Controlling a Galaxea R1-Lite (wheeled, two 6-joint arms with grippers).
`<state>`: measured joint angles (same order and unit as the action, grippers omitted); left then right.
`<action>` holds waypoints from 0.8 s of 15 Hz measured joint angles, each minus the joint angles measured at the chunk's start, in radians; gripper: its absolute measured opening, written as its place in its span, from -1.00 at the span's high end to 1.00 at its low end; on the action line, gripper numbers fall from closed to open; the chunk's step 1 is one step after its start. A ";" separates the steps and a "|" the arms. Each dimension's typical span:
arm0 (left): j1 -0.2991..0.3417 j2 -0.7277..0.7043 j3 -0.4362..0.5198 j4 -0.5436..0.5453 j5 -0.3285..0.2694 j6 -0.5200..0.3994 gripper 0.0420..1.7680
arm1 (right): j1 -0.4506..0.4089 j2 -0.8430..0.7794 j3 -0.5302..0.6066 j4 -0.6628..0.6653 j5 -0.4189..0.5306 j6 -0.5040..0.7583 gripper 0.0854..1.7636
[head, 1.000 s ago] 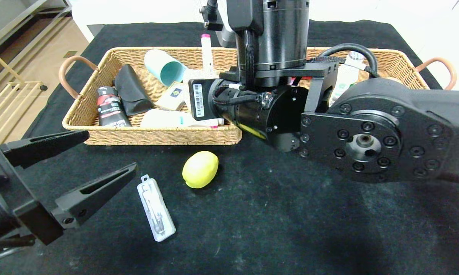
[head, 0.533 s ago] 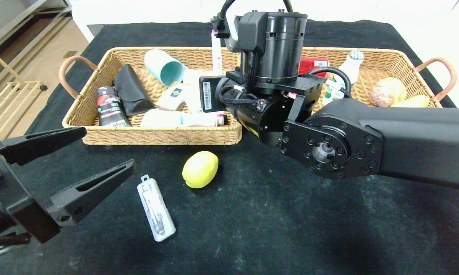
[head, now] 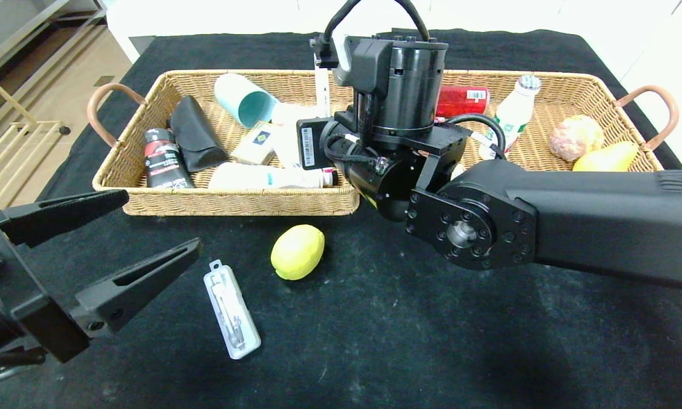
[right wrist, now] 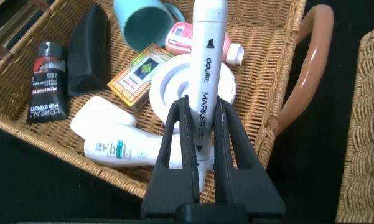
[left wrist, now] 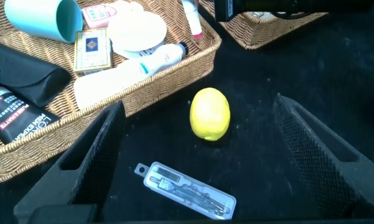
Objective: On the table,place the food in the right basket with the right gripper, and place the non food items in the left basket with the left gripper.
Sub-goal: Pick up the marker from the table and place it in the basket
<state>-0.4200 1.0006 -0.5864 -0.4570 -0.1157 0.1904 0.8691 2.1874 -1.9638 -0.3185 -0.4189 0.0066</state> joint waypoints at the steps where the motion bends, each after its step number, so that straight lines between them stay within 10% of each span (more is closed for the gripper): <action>1: 0.000 0.000 0.000 0.000 0.000 0.000 -0.94 | -0.002 0.003 0.000 -0.011 -0.001 -0.002 0.78; 5: 0.000 -0.001 0.000 0.000 0.000 0.000 -0.94 | 0.000 0.007 0.000 -0.015 -0.004 -0.005 0.07; 12: 0.000 -0.002 0.000 0.001 0.000 0.000 -0.94 | 0.004 0.007 0.005 -0.015 -0.007 -0.006 -0.52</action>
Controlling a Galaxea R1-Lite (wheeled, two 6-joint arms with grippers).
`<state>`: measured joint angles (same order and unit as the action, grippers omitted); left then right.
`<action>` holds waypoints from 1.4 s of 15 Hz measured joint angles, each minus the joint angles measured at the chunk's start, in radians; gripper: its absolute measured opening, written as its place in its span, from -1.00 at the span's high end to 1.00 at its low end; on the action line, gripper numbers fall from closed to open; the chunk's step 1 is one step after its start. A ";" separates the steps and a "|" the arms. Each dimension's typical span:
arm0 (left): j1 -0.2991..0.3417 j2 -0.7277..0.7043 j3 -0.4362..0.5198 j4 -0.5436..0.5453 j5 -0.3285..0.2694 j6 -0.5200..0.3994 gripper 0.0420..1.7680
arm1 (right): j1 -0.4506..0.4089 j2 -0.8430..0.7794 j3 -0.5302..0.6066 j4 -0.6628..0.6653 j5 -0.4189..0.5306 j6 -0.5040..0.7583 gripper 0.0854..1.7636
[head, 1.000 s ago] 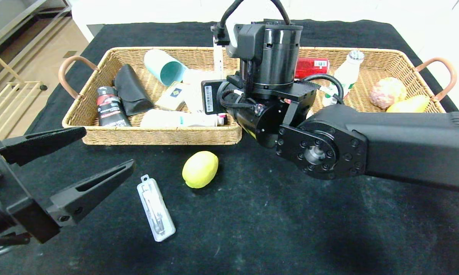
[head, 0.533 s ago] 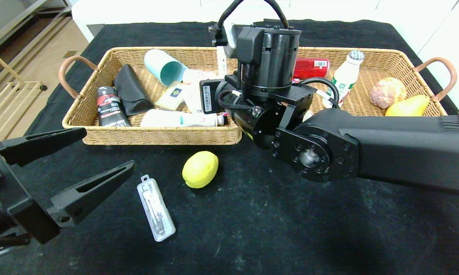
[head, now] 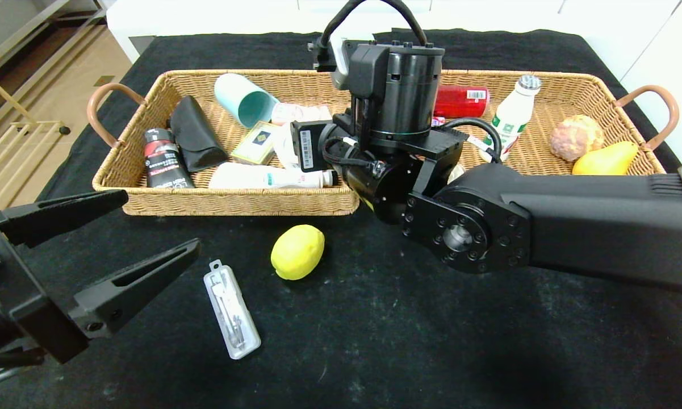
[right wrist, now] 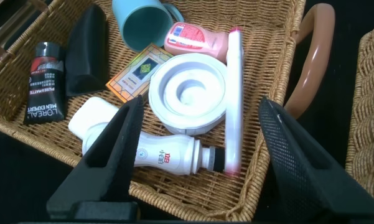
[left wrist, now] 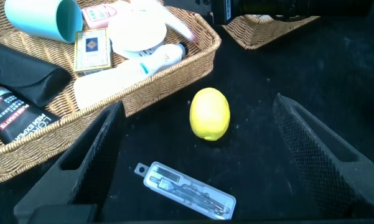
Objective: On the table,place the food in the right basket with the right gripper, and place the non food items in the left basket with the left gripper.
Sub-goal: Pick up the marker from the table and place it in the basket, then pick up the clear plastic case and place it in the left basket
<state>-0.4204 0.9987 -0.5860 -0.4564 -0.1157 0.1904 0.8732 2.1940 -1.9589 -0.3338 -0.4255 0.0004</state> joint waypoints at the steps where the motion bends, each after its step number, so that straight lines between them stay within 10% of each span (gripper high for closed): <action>1: 0.000 0.000 0.000 0.000 0.000 0.000 -0.94 | 0.002 0.000 0.000 0.000 0.000 0.000 -0.57; 10: -0.001 0.000 0.003 0.001 0.000 0.000 -0.94 | 0.012 -0.042 0.049 0.006 0.000 0.000 -0.82; 21: 0.003 0.010 0.004 0.002 0.004 -0.001 -0.94 | 0.046 -0.375 0.509 0.054 0.112 -0.012 -0.91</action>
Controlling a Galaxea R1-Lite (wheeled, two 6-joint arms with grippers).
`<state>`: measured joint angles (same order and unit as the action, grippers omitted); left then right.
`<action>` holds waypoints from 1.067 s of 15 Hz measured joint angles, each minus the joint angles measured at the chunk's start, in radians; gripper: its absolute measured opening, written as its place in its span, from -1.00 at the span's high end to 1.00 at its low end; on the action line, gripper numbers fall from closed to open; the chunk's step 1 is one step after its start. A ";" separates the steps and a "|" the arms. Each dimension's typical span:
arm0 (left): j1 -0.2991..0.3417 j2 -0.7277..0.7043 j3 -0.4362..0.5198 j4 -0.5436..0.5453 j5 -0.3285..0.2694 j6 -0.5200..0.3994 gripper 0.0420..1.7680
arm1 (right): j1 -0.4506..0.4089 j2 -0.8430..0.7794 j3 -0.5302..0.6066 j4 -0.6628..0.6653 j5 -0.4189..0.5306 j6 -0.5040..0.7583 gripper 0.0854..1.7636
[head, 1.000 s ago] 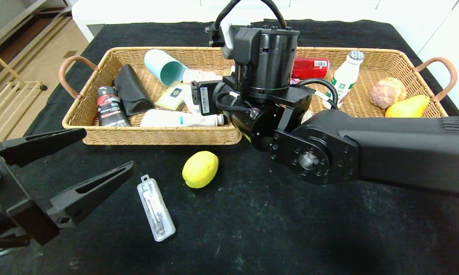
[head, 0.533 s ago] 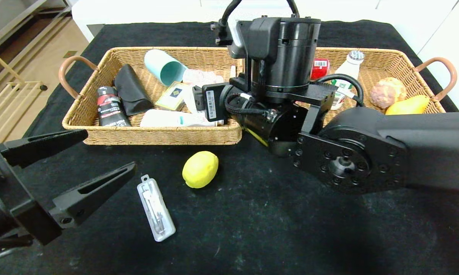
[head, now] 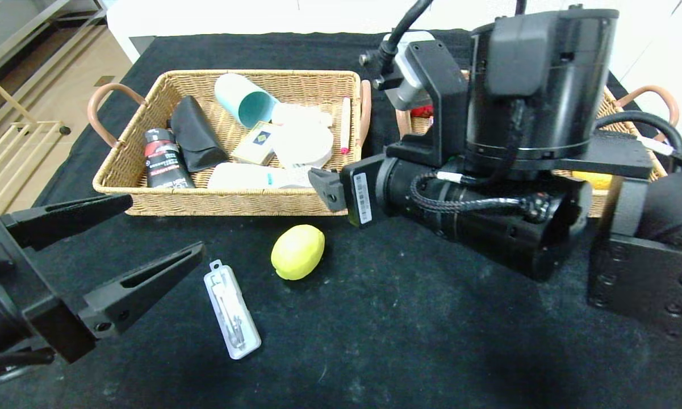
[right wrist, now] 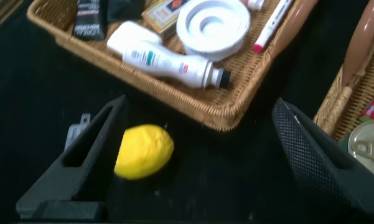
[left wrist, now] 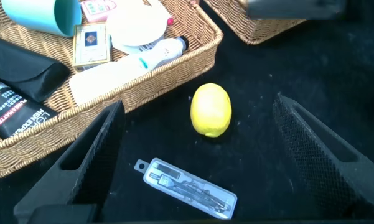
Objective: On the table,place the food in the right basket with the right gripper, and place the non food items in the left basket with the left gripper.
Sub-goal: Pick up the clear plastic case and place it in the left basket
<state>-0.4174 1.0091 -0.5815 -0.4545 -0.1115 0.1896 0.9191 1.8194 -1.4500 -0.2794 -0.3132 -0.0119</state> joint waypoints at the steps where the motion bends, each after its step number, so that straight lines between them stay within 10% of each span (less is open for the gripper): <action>1: 0.001 0.003 0.000 0.000 0.000 0.000 -0.94 | -0.006 -0.033 0.056 -0.001 0.038 -0.010 -0.91; 10: -0.002 0.019 0.004 0.035 0.002 0.000 -0.94 | -0.211 -0.336 0.493 -0.010 0.570 -0.126 -0.92; 16: -0.002 0.028 0.009 0.037 0.002 0.000 -0.94 | -0.272 -0.433 0.721 -0.120 0.741 -0.201 -0.92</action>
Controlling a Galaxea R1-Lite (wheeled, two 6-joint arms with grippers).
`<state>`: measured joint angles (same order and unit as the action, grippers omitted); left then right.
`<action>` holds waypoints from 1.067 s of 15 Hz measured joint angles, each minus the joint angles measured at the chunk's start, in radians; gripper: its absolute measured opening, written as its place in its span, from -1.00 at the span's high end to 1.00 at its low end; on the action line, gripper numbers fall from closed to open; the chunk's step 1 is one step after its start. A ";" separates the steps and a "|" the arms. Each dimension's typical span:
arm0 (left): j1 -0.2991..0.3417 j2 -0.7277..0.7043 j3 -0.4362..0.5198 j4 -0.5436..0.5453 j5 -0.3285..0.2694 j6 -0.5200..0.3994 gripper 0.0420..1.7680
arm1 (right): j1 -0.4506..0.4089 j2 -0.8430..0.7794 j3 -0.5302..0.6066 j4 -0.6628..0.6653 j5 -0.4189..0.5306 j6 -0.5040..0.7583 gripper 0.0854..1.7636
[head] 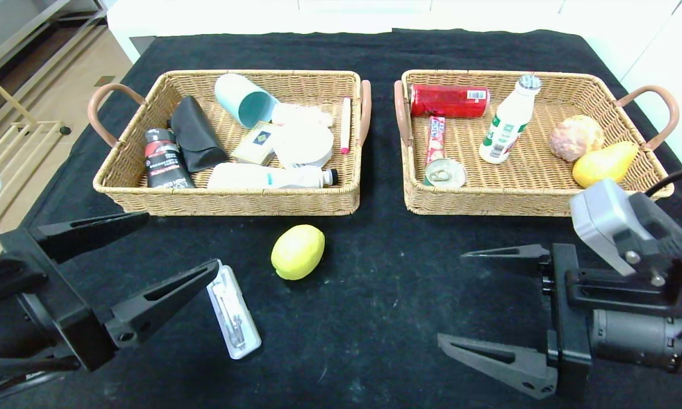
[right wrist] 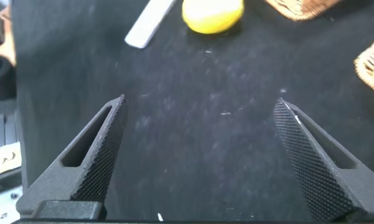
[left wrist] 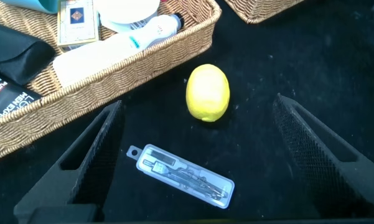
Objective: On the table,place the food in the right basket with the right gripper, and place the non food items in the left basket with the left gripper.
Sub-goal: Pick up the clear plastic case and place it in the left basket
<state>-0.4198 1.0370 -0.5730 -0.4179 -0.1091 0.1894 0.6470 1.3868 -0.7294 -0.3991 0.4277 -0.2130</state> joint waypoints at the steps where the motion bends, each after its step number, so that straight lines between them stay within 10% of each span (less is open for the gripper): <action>1: 0.000 0.001 0.001 0.000 0.001 0.000 -0.94 | -0.002 -0.009 0.039 -0.051 0.017 -0.004 -0.92; 16: -0.009 0.026 -0.067 0.074 0.119 0.004 -0.94 | -0.153 -0.034 0.408 -0.491 0.196 -0.025 -0.93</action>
<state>-0.4285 1.0630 -0.6398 -0.3438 0.0100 0.1938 0.4945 1.3523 -0.3217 -0.8900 0.6238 -0.2381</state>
